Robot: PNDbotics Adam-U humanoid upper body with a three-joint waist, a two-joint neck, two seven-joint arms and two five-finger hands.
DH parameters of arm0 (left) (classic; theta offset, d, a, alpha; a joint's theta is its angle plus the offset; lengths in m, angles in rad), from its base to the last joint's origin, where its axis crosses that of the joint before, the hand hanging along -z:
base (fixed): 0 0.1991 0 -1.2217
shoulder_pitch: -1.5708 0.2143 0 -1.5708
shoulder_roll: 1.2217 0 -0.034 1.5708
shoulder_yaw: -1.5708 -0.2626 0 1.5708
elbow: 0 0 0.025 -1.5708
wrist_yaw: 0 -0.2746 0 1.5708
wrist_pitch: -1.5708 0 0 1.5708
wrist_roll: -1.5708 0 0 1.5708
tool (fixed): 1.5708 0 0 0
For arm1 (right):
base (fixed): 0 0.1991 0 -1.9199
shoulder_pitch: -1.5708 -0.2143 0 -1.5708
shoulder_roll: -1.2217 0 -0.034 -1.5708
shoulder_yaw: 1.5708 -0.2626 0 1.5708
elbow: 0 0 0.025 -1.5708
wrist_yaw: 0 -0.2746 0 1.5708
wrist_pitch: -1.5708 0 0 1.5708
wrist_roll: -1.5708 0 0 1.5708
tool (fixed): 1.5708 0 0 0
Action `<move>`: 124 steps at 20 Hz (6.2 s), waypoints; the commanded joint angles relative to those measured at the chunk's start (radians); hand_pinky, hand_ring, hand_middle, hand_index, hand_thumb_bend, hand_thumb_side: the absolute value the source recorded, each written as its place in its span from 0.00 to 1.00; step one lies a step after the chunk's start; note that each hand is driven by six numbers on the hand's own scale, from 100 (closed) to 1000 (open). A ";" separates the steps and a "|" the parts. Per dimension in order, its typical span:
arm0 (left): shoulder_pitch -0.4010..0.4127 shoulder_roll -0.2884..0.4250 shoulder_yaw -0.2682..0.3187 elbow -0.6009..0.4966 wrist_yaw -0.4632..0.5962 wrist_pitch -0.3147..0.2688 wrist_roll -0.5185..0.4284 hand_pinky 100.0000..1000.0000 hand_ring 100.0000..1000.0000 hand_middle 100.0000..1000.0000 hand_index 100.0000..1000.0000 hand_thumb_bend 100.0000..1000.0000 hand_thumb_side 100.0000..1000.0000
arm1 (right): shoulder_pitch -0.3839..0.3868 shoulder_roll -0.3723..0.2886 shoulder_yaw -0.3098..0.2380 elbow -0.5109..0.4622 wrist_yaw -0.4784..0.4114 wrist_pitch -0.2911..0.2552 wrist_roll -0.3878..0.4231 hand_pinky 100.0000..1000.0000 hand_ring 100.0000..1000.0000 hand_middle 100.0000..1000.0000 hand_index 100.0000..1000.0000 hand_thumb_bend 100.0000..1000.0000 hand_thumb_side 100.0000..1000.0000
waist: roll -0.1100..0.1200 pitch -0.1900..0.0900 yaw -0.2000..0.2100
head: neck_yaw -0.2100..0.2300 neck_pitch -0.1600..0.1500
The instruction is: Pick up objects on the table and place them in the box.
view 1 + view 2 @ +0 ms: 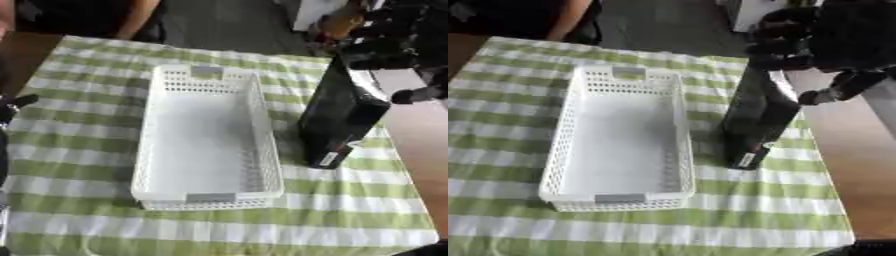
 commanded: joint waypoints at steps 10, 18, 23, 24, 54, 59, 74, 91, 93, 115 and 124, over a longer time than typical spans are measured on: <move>-0.003 0.020 0.000 -0.012 0.000 0.000 -0.003 0.75 1.00 1.00 0.89 0.09 1.00 | -0.019 -0.019 0.006 -0.020 -0.011 -0.017 0.002 1.00 1.00 1.00 1.00 0.41 0.44 | 0.001 -0.012 0.001 | 0.003 -0.010; -0.003 0.021 -0.001 -0.012 0.001 0.000 -0.004 0.75 1.00 1.00 0.89 0.09 1.00 | -0.016 -0.019 0.021 -0.035 -0.024 -0.031 0.009 1.00 1.00 1.00 1.00 0.40 0.43 | 0.001 -0.013 0.002 | 0.001 -0.009; -0.003 0.021 -0.002 -0.012 0.001 0.000 -0.005 0.75 1.00 1.00 0.89 0.09 1.00 | -0.017 -0.016 0.031 -0.033 -0.034 -0.037 0.024 1.00 1.00 1.00 1.00 0.39 0.43 | 0.000 -0.012 0.004 | 0.000 -0.009; -0.003 0.021 -0.002 -0.012 0.001 0.000 -0.006 0.75 1.00 1.00 0.89 0.09 1.00 | -0.018 -0.014 0.033 -0.032 -0.036 -0.038 0.028 1.00 1.00 1.00 1.00 0.39 0.43 | 0.000 -0.012 0.004 | 0.000 -0.009; 0.001 0.025 0.001 -0.012 -0.003 0.001 -0.005 0.75 1.00 1.00 0.89 0.09 1.00 | 0.007 -0.039 0.045 -0.030 -0.074 -0.040 0.101 1.00 1.00 1.00 1.00 0.50 0.33 | -0.006 -0.011 -0.002 | 0.008 -0.007; 0.001 0.025 0.001 -0.012 -0.003 0.001 -0.005 0.75 1.00 1.00 0.89 0.09 1.00 | 0.015 -0.042 0.046 -0.023 -0.082 -0.041 0.135 1.00 1.00 1.00 1.00 0.64 0.30 | -0.006 -0.011 -0.002 | 0.006 -0.007; 0.001 0.024 -0.002 -0.012 -0.001 0.001 -0.007 0.75 1.00 1.00 0.89 0.09 1.00 | 0.001 -0.027 0.050 -0.019 -0.121 -0.034 0.200 1.00 1.00 1.00 1.00 0.61 0.29 | -0.006 -0.011 0.000 | 0.002 -0.008; -0.001 0.023 -0.004 -0.012 0.001 0.001 -0.012 0.75 1.00 1.00 0.89 0.09 1.00 | -0.058 0.037 0.085 0.061 -0.077 -0.033 0.219 1.00 1.00 1.00 1.00 0.49 0.26 | -0.005 -0.011 0.011 | -0.007 -0.009; -0.001 0.023 -0.005 -0.012 0.001 0.001 -0.012 0.75 1.00 1.00 0.89 0.09 1.00 | -0.060 0.041 0.087 0.071 -0.072 -0.034 0.216 1.00 1.00 1.00 1.00 0.48 0.26 | -0.005 -0.011 0.012 | -0.007 -0.010; 0.002 0.027 -0.001 -0.010 -0.001 0.001 -0.009 0.75 1.00 1.00 0.89 0.09 1.00 | -0.011 -0.005 0.084 0.044 -0.085 -0.034 0.197 1.00 1.00 1.00 1.00 0.46 0.28 | -0.010 -0.011 0.003 | 0.000 -0.008; 0.003 0.028 -0.001 -0.009 -0.001 0.001 -0.009 0.75 1.00 1.00 0.89 0.09 1.00 | 0.005 -0.018 0.080 0.037 -0.094 -0.026 0.210 1.00 1.00 1.00 1.00 0.44 0.27 | -0.012 -0.011 0.001 | 0.001 -0.009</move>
